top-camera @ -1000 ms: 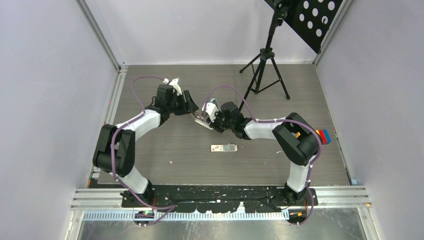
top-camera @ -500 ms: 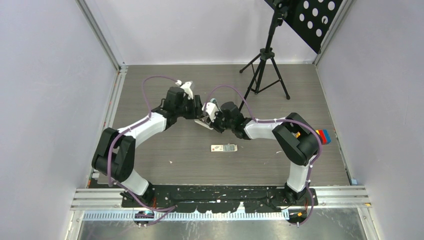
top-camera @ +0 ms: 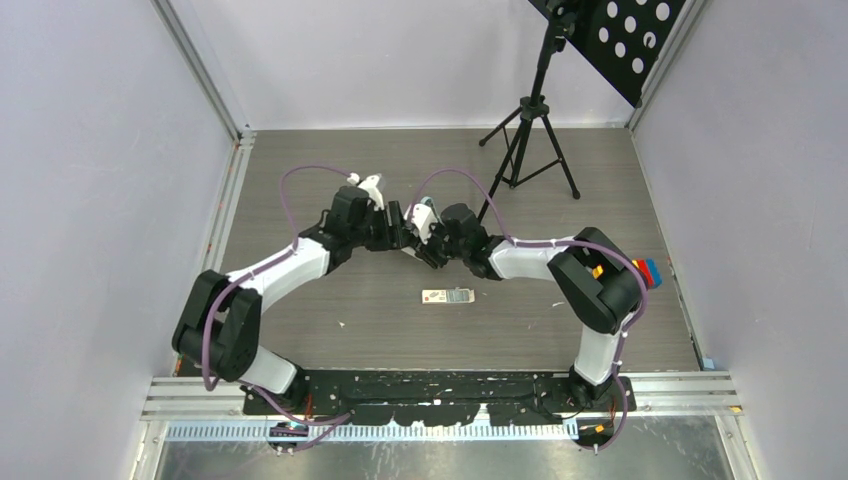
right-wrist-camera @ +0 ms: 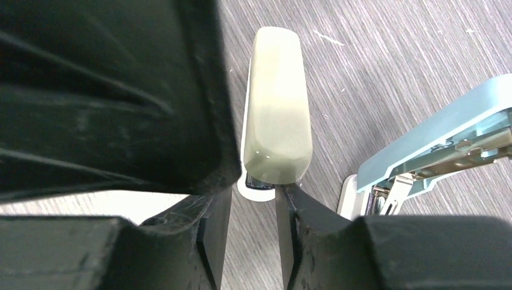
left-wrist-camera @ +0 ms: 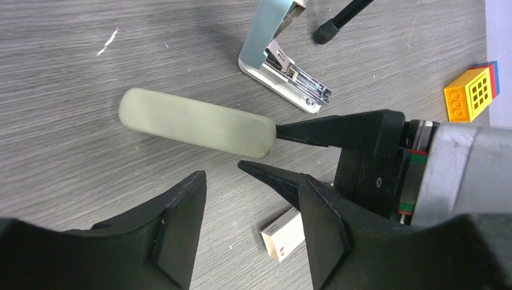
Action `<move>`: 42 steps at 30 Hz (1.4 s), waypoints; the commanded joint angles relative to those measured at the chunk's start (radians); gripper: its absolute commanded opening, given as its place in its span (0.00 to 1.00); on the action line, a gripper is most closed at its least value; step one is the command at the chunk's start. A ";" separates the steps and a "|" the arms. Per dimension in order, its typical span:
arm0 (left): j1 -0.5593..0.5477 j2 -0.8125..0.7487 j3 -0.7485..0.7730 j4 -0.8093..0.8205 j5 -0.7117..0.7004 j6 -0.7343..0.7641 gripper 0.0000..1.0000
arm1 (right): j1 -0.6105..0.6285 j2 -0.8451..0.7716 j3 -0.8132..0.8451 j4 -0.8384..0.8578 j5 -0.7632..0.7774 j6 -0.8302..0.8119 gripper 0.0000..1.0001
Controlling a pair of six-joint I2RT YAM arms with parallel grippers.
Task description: Load the staples into the stapler
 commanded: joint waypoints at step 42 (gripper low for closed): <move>0.041 -0.759 -0.127 -0.286 -0.485 0.686 0.98 | 0.094 0.240 0.784 -1.012 0.283 0.163 0.47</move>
